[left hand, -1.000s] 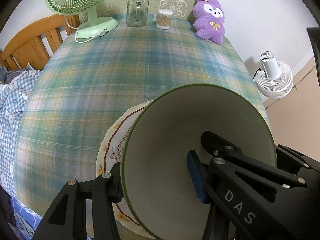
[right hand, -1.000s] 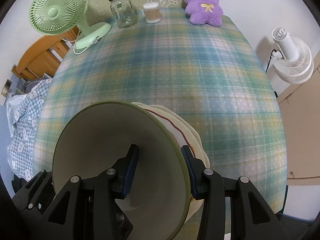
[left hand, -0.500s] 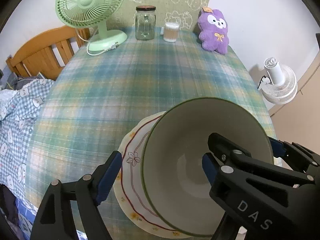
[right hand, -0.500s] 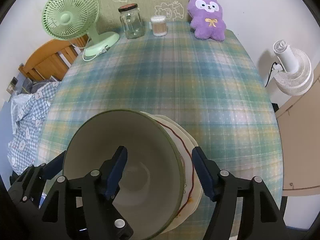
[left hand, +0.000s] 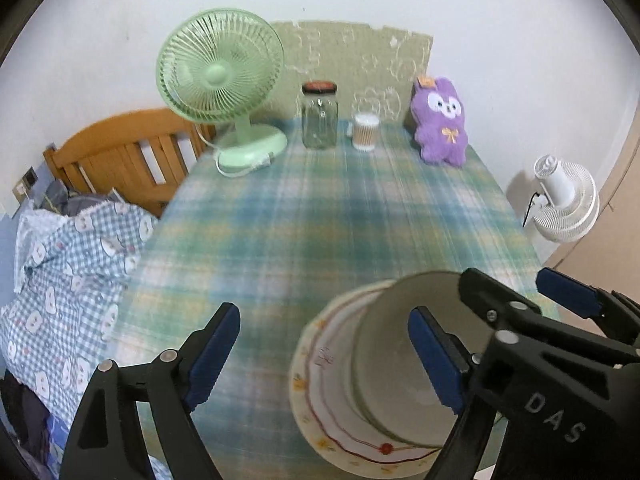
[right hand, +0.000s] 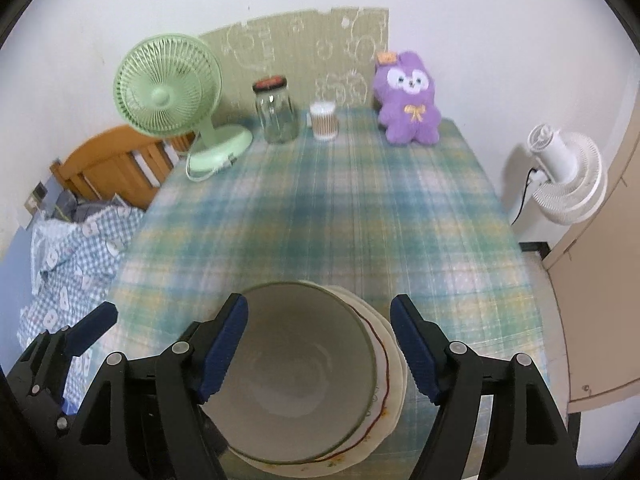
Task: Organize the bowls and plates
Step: 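Open both grippers to release the bowl on the stack, then pull both grippers back up away from the stacked bowls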
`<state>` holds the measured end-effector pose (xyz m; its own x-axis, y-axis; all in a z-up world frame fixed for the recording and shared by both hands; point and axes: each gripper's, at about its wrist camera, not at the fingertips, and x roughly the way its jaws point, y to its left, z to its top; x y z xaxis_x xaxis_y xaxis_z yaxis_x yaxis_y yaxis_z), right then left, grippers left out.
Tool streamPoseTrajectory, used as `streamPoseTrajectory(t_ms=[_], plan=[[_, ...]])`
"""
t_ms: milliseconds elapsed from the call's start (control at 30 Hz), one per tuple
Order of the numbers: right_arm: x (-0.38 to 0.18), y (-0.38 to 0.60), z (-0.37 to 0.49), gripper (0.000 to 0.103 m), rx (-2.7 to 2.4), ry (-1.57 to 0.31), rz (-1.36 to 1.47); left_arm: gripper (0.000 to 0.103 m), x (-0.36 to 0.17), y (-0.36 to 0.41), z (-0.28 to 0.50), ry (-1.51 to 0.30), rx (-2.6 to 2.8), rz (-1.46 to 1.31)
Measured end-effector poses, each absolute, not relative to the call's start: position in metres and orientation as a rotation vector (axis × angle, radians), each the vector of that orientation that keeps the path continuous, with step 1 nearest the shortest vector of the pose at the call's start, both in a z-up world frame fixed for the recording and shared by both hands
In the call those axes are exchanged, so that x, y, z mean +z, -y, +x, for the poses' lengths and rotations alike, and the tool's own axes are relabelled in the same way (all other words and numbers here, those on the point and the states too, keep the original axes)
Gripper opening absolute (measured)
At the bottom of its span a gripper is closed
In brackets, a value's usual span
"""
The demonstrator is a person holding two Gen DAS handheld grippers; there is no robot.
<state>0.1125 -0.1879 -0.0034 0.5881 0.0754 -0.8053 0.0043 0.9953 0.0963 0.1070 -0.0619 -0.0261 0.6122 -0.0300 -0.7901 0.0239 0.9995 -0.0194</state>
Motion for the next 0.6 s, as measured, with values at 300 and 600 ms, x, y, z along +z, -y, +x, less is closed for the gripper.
streamPoseTrajectory(t_ms=[300,600], plan=[[0.018,0.151,0.089,0.078,-0.075,-0.863,0.124,0.096,0.000,0.015,0.096,-0.813,-0.103,0.036],[0.014,0.112,0.058,0.088,-0.155,-0.820,0.158,0.099,-0.001,-0.029,0.085,-0.777,-0.183,0.093]])
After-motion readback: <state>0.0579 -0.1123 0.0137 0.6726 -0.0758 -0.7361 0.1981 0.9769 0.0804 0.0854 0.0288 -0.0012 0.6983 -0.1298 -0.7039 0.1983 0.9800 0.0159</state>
